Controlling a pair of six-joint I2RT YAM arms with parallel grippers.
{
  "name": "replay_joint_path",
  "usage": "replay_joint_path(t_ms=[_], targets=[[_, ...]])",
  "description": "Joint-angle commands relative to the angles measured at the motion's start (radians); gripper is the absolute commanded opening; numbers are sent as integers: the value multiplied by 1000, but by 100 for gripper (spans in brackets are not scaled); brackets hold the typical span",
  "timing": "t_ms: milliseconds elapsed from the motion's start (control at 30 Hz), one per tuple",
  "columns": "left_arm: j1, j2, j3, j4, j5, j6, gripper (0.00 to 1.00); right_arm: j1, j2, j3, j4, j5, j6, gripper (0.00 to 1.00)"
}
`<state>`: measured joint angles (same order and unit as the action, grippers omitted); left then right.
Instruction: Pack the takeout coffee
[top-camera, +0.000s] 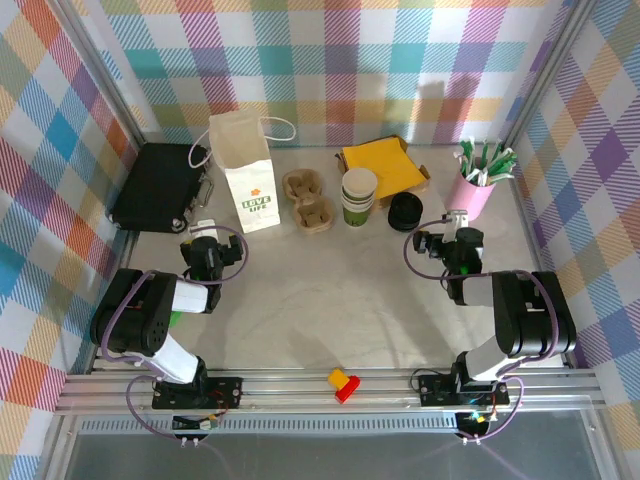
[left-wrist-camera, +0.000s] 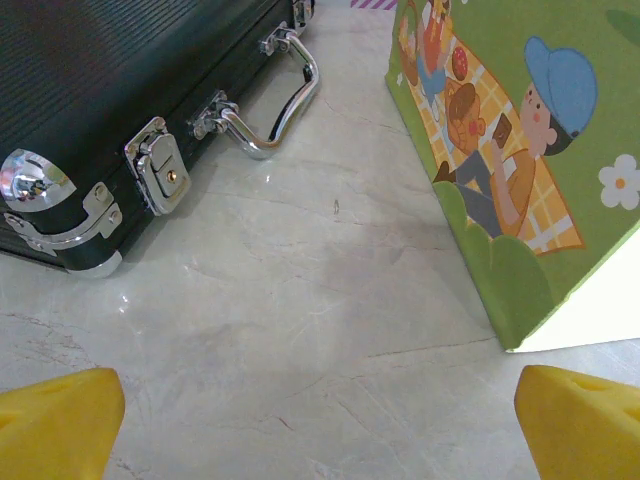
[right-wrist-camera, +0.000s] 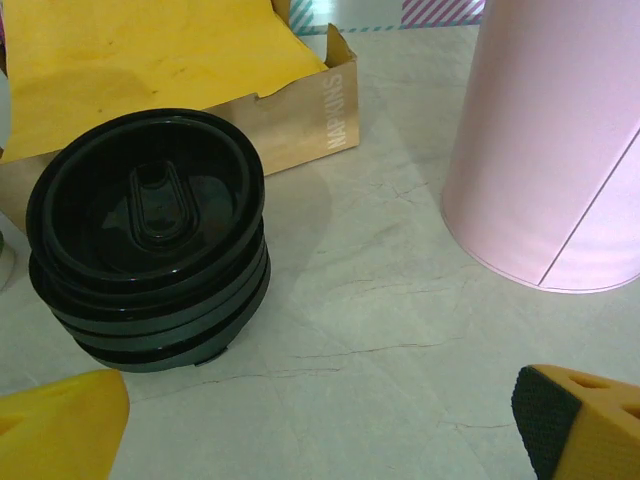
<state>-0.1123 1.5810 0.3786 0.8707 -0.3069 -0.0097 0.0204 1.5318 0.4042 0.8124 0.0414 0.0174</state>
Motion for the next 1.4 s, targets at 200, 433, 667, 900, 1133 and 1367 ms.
replay_joint_path(t_ms=[200, 433, 667, 900, 1133, 1367], targets=[[8, -4, 11, 30, 1, 2, 100, -8, 2, 12, 7, -41, -9, 99], [8, -4, 12, 30, 0, 2, 100, -10, 3, 15, 4, -45, -7, 99], [8, -4, 9, 33, 0, 2, 100, -11, 1, 9, 10, -43, -8, 99], [-35, -99, -30, 32, -31, 45, 100, -10, -36, -35, 61, -42, -9, 99], [-78, -385, -24, -258, -149, -9, 100, -11, -244, 1, -209, -28, 21, 99], [-158, -712, 43, -645, -231, -96, 100, -11, -468, 264, -896, 21, 404, 99]])
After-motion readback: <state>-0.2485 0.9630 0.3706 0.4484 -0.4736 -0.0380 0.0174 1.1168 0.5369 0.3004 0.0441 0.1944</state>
